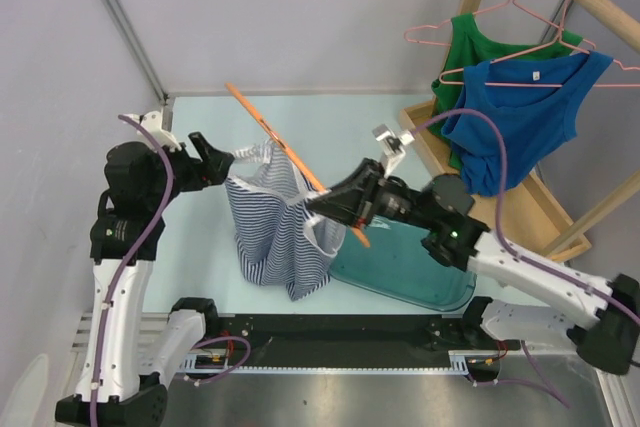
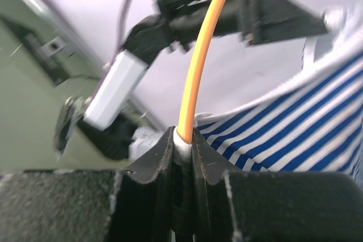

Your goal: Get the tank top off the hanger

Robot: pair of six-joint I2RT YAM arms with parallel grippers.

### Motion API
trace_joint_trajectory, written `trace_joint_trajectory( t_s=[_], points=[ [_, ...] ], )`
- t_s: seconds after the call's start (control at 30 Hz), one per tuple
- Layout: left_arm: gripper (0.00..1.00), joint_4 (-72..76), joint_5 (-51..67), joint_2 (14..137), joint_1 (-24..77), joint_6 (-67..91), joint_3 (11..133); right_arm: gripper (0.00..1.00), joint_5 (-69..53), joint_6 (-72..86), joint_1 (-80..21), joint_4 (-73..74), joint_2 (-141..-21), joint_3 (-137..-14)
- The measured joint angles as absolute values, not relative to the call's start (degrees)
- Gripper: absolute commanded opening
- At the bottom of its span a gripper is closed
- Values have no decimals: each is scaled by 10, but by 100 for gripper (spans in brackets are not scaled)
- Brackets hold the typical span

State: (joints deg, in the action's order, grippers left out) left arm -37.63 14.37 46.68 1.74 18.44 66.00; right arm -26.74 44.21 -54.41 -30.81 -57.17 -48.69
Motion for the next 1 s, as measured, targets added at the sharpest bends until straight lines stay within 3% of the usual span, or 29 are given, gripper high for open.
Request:
trace_joint_trajectory(
  t_s=[0.1,0.17,0.4,0.57,0.77,0.93,1.0],
  points=[
    [99,-377,142,465,17,178,658,0,-246,445,-540,-330,-655,-531],
    [100,-379,138,464,17,171,660,0,-243,450,-535,-339,-722,-577],
    [89,-388,163,461,15,154,714,0,-249,473,-521,-361,-867,-681],
    [95,-318,274,403,14,199,700,0,-248,494,-519,-373,-892,-691],
    [94,-172,360,378,14,328,637,0,-246,514,-529,-402,-899,-692],
    [88,-103,376,421,14,418,595,0,-244,521,-549,-420,-907,-695],
    [80,-84,377,441,14,436,595,0,-244,523,-556,-425,-915,-700]
  ],
)
